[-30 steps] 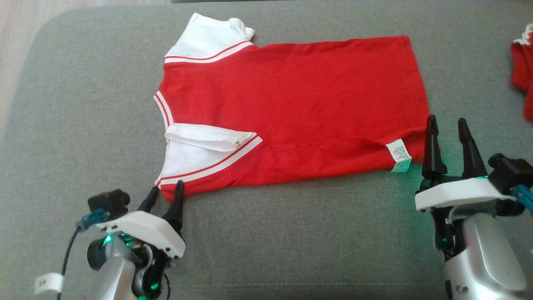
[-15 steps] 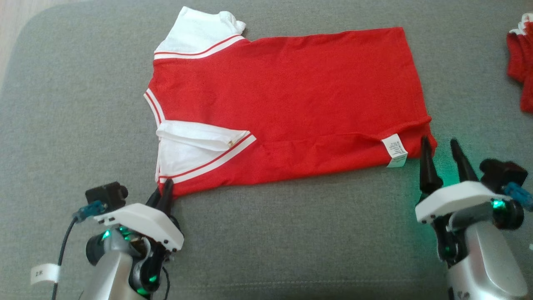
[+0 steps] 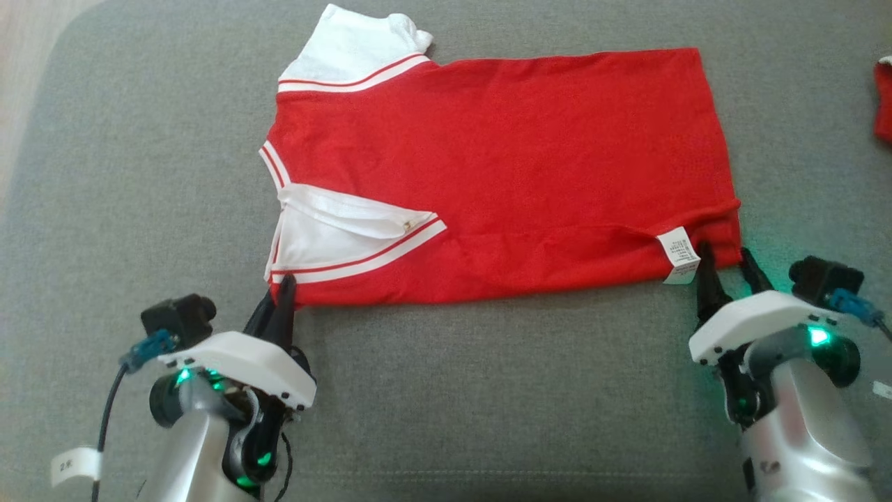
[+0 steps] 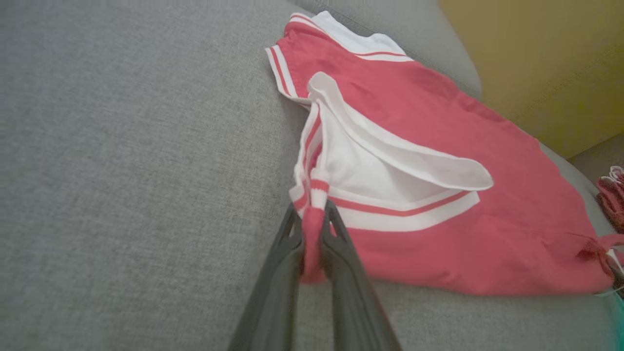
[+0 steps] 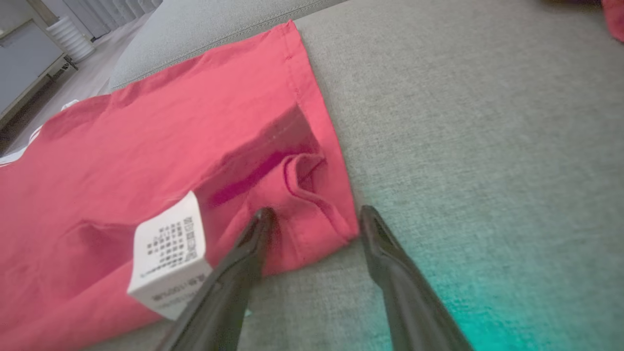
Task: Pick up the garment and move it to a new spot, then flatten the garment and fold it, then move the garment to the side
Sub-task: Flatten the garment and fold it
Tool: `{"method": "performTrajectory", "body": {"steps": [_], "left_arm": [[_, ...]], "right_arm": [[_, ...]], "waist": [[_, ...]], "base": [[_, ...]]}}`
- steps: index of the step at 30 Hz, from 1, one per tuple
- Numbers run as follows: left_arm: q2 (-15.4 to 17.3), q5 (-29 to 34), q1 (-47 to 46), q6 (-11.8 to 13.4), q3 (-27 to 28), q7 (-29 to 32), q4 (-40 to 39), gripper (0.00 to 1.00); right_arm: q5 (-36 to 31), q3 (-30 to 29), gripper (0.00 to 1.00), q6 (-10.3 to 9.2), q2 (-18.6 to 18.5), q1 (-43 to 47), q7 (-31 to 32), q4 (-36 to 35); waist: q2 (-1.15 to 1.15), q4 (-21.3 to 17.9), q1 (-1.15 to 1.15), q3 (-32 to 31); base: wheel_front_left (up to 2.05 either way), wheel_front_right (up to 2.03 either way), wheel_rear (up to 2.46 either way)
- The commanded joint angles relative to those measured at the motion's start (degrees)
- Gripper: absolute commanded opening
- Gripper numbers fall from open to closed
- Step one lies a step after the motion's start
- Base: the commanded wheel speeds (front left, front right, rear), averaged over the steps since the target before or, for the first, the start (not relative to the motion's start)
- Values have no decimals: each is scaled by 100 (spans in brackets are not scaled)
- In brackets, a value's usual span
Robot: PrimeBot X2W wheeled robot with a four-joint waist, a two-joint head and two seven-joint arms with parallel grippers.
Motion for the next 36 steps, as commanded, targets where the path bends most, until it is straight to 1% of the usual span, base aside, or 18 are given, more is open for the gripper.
{"method": "performTrajectory", "body": {"steps": [1,2,4,8,11,15,21,26,33,34,35,36], "left_arm": [[49,-6,-46,24,154,-77,-225,0],[51,-7,-44,26,162,-108,-247,0],[68,-11,-42,31,181,-156,-288,0],[121,-43,-28,15,242,-255,-449,0],[199,-43,42,12,272,-281,-719,0],[374,-21,353,54,288,-163,-1350,0],[593,-47,1240,271,327,170,-2308,0],[507,-184,1907,409,265,304,-2598,0],[366,-258,2214,446,130,296,-2437,0],[358,-261,2216,450,132,274,-2379,5],[356,-261,2215,456,143,252,-2320,45],[370,-237,2209,471,159,219,-2279,98]], "right_arm": [[10,169,41,37,-16,-89,-14,-47],[27,175,31,37,-16,-123,-49,1],[66,185,0,37,-16,-178,-120,66],[196,211,0,37,-16,-193,-259,-8],[283,234,0,37,-16,-69,-258,-287],[314,200,0,37,-16,350,-17,-996],[279,79,0,37,-16,1351,716,-2263],[369,-48,0,37,-16,2025,1139,-2823],[425,-130,0,37,-16,2393,1308,-2973],[422,-121,25,37,-16,2421,1311,-2977],[417,-110,56,37,-16,2443,1311,-2980],[410,-104,100,37,-16,2460,1307,-2986]], "waist": [[0,3,0,-5],[0,4,0,-12],[0,-3,0,-31],[0,-32,0,-96],[0,-63,0,-165],[0,-116,0,-240],[0,-204,0,-299],[0,-253,0,-318],[0,-302,0,-390],[0,-319,0,-401],[0,-341,0,-411],[0,-368,0,-417]], "base": [[0,0,0],[0,0,0],[0,0,0],[0,0,0],[0,0,0],[0,0,0],[0,0,0],[0,0,0],[0,0,0],[0,0,0],[0,0,0],[0,0,0]]}}
